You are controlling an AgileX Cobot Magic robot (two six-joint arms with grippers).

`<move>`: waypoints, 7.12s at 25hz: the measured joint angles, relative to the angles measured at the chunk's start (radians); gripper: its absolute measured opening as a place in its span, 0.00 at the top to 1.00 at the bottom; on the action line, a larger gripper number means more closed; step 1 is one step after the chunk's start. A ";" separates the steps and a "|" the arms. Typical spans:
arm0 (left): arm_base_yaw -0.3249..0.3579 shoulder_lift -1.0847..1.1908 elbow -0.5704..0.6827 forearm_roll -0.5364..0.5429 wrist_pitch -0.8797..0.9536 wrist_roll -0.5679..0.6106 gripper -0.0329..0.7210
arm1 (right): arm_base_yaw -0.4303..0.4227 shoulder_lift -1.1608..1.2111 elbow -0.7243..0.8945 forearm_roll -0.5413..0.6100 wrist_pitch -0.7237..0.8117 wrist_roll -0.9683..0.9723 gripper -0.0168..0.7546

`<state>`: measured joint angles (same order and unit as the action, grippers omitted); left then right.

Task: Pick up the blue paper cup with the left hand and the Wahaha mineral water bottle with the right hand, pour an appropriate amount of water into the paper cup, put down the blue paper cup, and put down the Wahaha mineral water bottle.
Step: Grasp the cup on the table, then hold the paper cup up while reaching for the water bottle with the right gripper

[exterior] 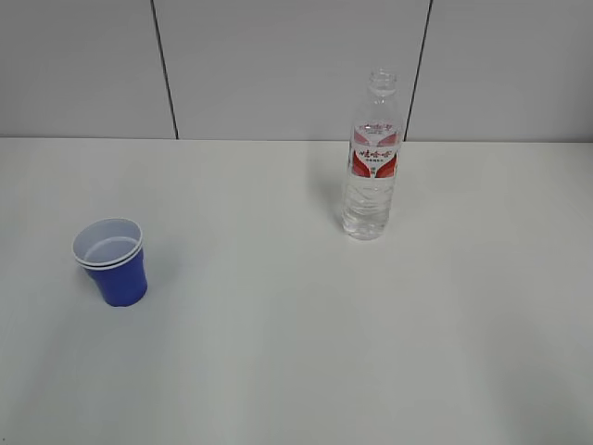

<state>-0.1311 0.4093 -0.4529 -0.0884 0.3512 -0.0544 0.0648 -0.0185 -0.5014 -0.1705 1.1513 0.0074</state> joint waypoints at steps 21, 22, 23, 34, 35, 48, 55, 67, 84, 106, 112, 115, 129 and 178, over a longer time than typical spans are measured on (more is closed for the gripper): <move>-0.007 0.084 0.238 -0.019 -0.227 0.002 0.27 | 0.000 0.000 0.000 -0.002 0.000 0.000 0.22; -0.007 0.100 0.238 -0.017 -0.241 0.002 0.27 | 0.000 0.000 0.000 -0.002 0.000 0.000 0.22; -0.007 0.119 0.238 -0.013 -0.261 0.002 0.27 | 0.000 0.000 0.000 -0.002 0.000 0.000 0.22; -0.134 0.423 0.238 0.121 -0.505 0.002 0.27 | 0.000 0.000 0.000 -0.002 0.000 0.000 0.22; -0.139 0.455 0.238 0.121 -0.535 0.002 0.27 | 0.000 0.000 0.000 -0.002 0.000 0.000 0.22; -0.141 0.964 0.234 0.124 -0.838 0.002 0.27 | 0.000 0.000 0.000 -0.002 0.000 0.000 0.22; -0.141 1.189 0.232 0.178 -1.047 0.002 0.21 | 0.000 0.000 0.000 -0.002 0.000 0.000 0.22; -0.141 1.481 0.220 0.149 -1.474 -0.068 0.06 | 0.000 0.000 0.000 -0.002 0.000 0.000 0.22; -0.141 1.634 0.123 0.130 -1.501 -0.077 0.06 | 0.000 0.000 0.000 -0.002 0.000 0.000 0.22; -0.141 1.666 0.031 0.189 -1.503 -0.077 0.14 | 0.000 0.000 0.000 -0.002 0.000 0.000 0.22; -0.141 1.666 0.030 0.193 -1.503 -0.077 0.23 | 0.000 0.000 0.000 -0.002 0.000 0.000 0.22; -0.141 1.667 0.030 0.193 -1.503 -0.077 0.25 | 0.000 0.000 0.000 -0.002 0.000 0.000 0.22; -0.141 1.663 0.030 0.239 -1.503 -0.077 0.29 | 0.000 0.000 0.000 -0.004 0.000 0.000 0.22; -0.141 1.531 0.030 0.338 -1.503 -0.077 0.29 | 0.084 1.660 -0.061 -0.067 -1.814 0.110 0.22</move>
<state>-0.2722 1.9403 -0.4233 0.2491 -1.1523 -0.1309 0.1483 1.6418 -0.5621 -0.2372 -0.6624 0.1177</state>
